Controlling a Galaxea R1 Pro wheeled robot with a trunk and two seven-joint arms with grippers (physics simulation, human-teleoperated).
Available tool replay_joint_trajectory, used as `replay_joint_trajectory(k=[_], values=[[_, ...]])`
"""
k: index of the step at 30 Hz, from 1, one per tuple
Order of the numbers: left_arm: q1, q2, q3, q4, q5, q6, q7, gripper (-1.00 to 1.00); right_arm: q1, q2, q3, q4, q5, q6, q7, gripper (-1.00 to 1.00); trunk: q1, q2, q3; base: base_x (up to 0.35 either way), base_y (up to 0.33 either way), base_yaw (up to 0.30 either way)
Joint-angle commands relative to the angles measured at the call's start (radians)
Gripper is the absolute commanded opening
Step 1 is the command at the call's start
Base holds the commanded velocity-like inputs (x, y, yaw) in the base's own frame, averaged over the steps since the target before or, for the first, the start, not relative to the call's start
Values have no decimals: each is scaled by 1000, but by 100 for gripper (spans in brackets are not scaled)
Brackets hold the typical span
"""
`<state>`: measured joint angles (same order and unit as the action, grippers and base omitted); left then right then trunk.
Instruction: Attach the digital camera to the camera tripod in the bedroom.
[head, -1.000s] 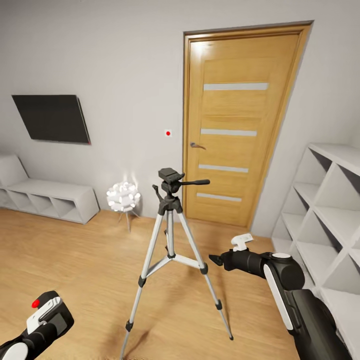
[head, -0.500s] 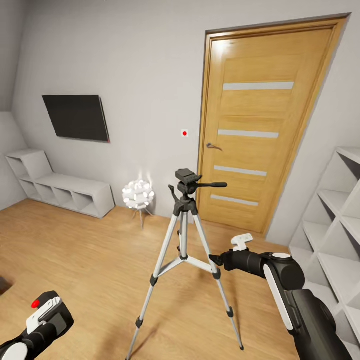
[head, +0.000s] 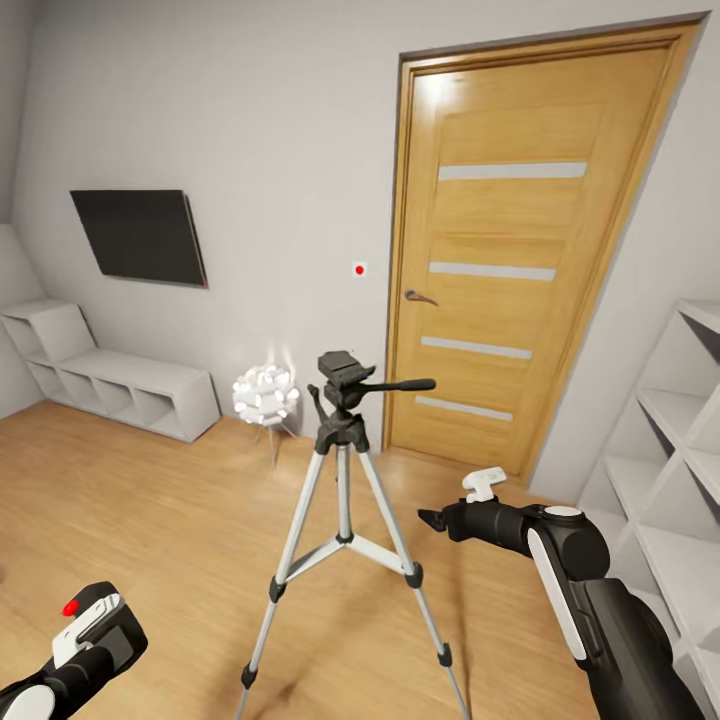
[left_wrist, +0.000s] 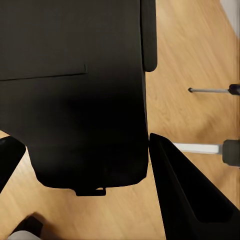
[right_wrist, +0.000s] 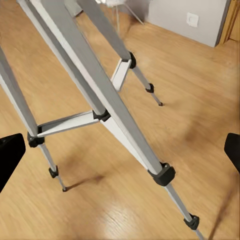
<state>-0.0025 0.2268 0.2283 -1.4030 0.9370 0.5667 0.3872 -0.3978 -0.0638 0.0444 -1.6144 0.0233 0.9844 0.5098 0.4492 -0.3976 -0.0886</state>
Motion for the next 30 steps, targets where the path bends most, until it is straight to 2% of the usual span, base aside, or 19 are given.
replay_joint_trajectory(k=[1, 10, 19, 26, 30], values=[[0, 0, 0, -2, 8, 4, 6, -100, -1, -1, 1, -1, 3, 4, 3, 100, 1, -2, -2, 57, -67, 1], [0, 0, 0, -2, 8, 4, 7, -100, -1, -1, 1, -1, 3, 4, 3, 100, 1, -2, -2, 42, -24, 0], [0, 0, 0, -3, 8, 4, 8, -100, -1, -1, 1, -1, 3, 4, 3, 100, 1, -2, -2, 228, -58, 0], [2, 0, 0, -7, 9, 4, 7, -100, -1, -1, 1, -1, 3, 5, 4, 100, 1, -2, -2, 94, -18, 0], [3, 0, 0, -10, 10, 5, 6, -100, 0, -11, 2, -1, 3, 6, 4, 100, 1, -2, -2, 25, -5, 0]])
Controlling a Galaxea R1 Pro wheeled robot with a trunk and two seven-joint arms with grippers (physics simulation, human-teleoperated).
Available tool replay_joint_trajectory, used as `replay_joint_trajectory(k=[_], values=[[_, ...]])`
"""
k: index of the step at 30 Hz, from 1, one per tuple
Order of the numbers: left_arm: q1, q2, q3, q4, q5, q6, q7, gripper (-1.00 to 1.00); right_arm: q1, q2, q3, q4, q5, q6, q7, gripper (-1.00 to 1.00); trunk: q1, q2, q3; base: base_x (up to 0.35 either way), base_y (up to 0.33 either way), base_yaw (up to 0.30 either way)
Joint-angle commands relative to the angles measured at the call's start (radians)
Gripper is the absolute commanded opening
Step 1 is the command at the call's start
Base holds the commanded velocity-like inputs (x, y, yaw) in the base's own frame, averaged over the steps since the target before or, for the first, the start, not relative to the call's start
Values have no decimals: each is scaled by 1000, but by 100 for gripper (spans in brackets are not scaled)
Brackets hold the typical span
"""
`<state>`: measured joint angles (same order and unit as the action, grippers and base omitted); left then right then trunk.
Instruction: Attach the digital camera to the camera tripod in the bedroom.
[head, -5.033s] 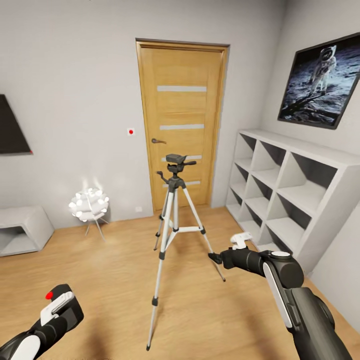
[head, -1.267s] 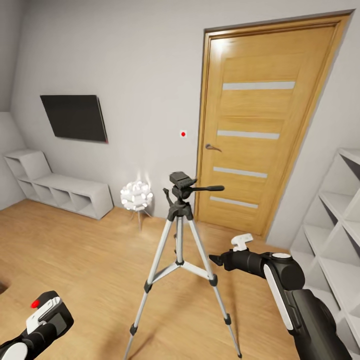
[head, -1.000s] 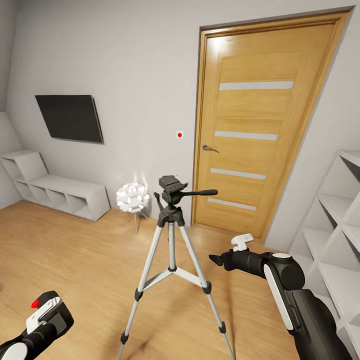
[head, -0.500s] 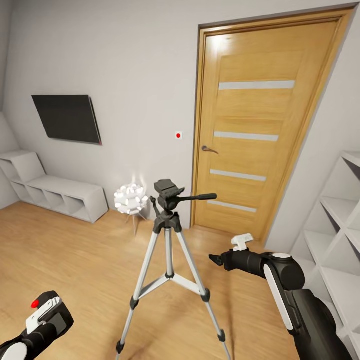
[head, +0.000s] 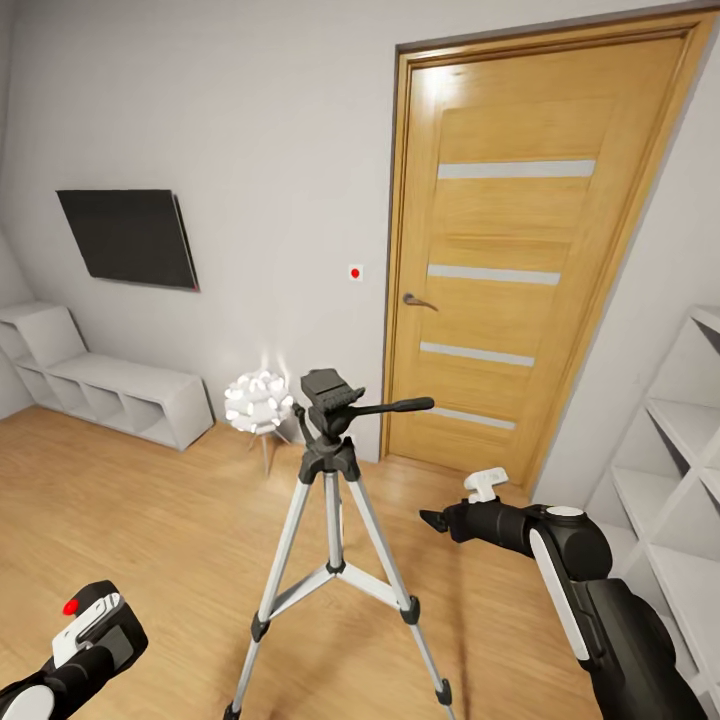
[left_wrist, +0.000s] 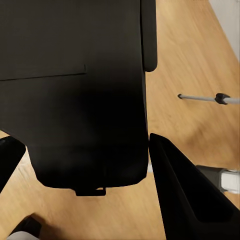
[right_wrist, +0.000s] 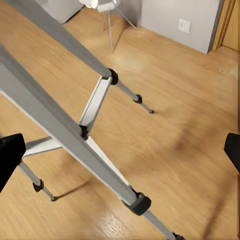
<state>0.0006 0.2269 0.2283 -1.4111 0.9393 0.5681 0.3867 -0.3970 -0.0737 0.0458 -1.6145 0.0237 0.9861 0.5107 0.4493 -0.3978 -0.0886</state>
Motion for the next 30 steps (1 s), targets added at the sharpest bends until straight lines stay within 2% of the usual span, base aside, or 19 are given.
replay_joint_trajectory(k=[1, 5, 11, 18, 25, 30], values=[[0, 1, 0, -3, 8, 4, 6, -100, -1, -7, 2, -1, 2, 4, 3, 100, 1, -2, -2, 15, -3, 0], [1, 0, 0, -7, 9, 4, 5, -100, -1, -51, 7, 0, -3, 4, 5, 100, 1, -2, -2, 7, -1, 0], [1, 0, 0, -9, 7, 4, 6, -100, 0, -74, 11, -1, -9, 3, 6, 100, 1, -2, -2, -67, -86, 0], [1, 1, 0, -9, 7, 4, 6, -100, 0, -77, 12, 0, -11, 3, 6, 100, 1, -2, -2, -30, -43, 55], [1, 2, 0, -9, 6, 4, 6, -100, 0, -79, 14, 1, -13, 3, 8, 100, 1, -2, -2, -6, -8, 227], [1, 2, 0, -9, 6, 4, 6, -100, 0, -81, 13, 1, -11, 2, 36, 100, 1, -2, -2, -1, -2, 264]])
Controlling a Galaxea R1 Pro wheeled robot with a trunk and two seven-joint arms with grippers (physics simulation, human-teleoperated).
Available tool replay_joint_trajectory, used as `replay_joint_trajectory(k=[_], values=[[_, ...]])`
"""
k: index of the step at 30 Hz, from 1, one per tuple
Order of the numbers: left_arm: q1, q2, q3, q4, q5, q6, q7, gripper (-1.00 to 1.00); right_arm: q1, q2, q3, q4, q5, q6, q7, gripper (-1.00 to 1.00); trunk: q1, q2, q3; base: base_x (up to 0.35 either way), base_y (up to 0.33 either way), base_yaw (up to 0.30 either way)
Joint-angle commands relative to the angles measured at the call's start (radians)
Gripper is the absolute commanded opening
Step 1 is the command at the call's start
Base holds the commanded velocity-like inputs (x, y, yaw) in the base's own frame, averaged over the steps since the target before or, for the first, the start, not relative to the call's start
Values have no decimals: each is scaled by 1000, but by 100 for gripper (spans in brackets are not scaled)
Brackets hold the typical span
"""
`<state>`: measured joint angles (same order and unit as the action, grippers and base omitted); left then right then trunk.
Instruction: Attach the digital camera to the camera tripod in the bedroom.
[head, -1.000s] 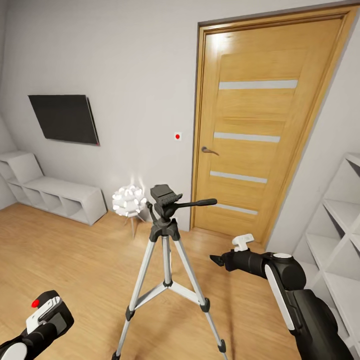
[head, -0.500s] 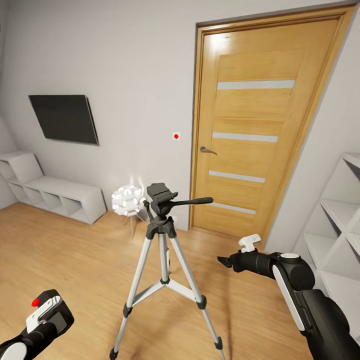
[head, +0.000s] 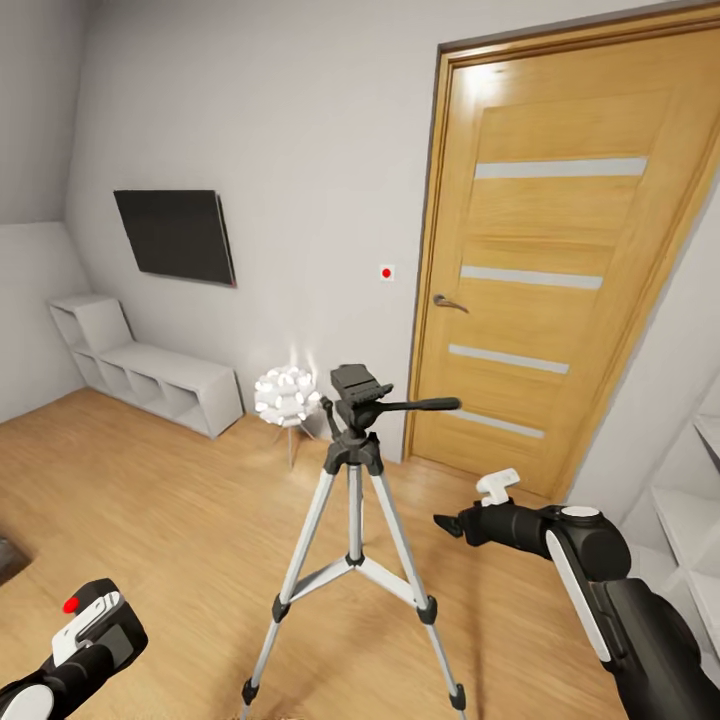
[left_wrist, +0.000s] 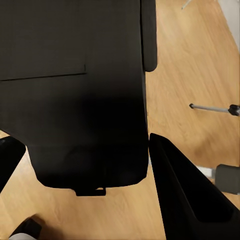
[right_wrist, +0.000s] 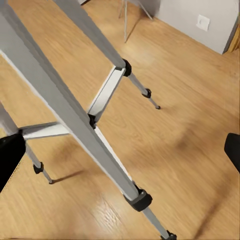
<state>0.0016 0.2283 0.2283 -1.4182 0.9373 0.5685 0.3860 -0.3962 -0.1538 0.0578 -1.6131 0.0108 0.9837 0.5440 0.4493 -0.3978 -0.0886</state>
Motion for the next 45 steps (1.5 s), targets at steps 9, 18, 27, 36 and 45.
replay_joint_trajectory(k=[9, 18, 27, 36, 45], values=[[0, 0, 0, -2, 7, 4, 7, -100, -1, -5, -6, -1, 13, 3, 54, 100, 1, -2, -2, 0, 0, 95], [0, 0, 0, -1, 6, 4, 7, -100, -2, -37, -14, 2, 6, -30, 66, 100, 1, -2, -2, 0, 0, 11], [0, -2, -8, -1, 4, 6, 6, -100, 67, -136, -10, 0, 11, -252, 286, 100, 1, -2, -2, 0, 0, 1], [0, -4, -13, -2, 3, 15, 5, -100, 148, -133, -3, 1, 26, -381, 312, 100, 1, -2, -2, 0, 0, 0], [0, -4, -14, -2, 3, 16, 5, -100, 160, -45, -3, 9, 29, -397, 200, 100, 1, -2, -2, 0, 0, 0]])
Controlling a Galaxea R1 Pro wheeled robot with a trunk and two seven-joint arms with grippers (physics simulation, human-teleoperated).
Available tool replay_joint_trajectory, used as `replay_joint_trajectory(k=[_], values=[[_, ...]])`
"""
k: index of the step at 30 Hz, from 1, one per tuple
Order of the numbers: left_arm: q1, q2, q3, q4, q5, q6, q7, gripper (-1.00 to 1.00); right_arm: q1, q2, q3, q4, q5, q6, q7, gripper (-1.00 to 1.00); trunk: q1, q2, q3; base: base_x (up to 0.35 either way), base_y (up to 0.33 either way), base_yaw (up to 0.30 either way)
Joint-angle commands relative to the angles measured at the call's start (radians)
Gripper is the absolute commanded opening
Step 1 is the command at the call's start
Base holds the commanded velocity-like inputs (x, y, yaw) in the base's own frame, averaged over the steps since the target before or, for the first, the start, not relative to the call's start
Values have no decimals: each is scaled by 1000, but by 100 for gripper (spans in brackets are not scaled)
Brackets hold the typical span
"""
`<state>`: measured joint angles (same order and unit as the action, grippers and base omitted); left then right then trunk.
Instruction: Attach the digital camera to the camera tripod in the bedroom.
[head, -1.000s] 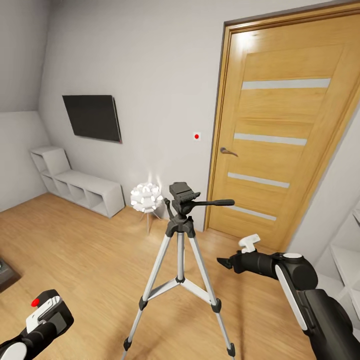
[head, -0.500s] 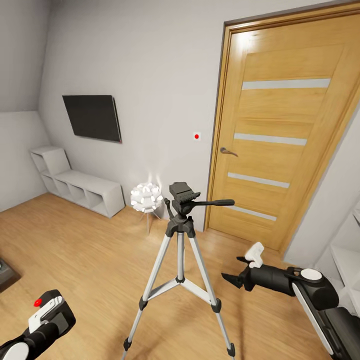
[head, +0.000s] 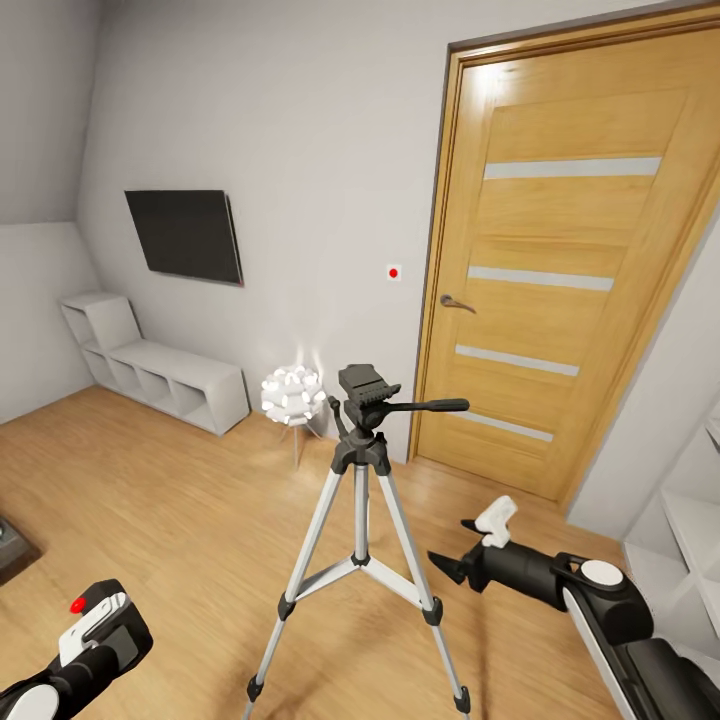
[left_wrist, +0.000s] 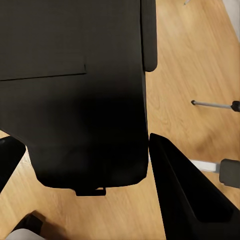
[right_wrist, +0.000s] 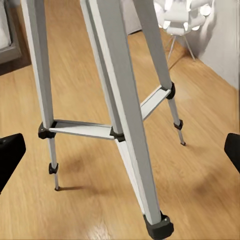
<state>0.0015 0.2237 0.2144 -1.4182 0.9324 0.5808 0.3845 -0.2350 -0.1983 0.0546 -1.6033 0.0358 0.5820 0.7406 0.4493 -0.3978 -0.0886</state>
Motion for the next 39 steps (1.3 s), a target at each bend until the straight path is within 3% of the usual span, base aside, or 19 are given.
replay_joint_trajectory(k=[1, 6, 14, 23, 32, 39], values=[[0, 0, 0, -2, 8, 4, 7, -100, -1, 5, 1, 0, 4, 4, -5, 100, 1, -2, -2, 0, 0, 0], [0, 0, 0, -2, 8, 3, 7, -100, 0, 23, 2, 9, 4, 0, -31, 100, 1, -2, -2, 0, 0, 0], [0, 0, -1, -2, 8, 2, 7, -100, 0, 29, 11, 27, 4, -2, -51, 100, 1, -2, -2, 0, 0, 0], [0, 0, -1, -2, 8, 2, 7, -100, -1, 37, 73, 70, 2, 0, -82, 100, 1, -2, -2, 0, 0, 0], [0, 0, -1, -2, 8, 2, 7, -100, -6, 107, 101, 123, 4, 1, -132, 100, 1, -2, -2, 0, 0, 0], [0, 0, 0, -2, 8, 2, 7, -100, -12, 132, 100, 156, 5, -2, -142, 100, 1, -2, -2, 0, 0, 0]])
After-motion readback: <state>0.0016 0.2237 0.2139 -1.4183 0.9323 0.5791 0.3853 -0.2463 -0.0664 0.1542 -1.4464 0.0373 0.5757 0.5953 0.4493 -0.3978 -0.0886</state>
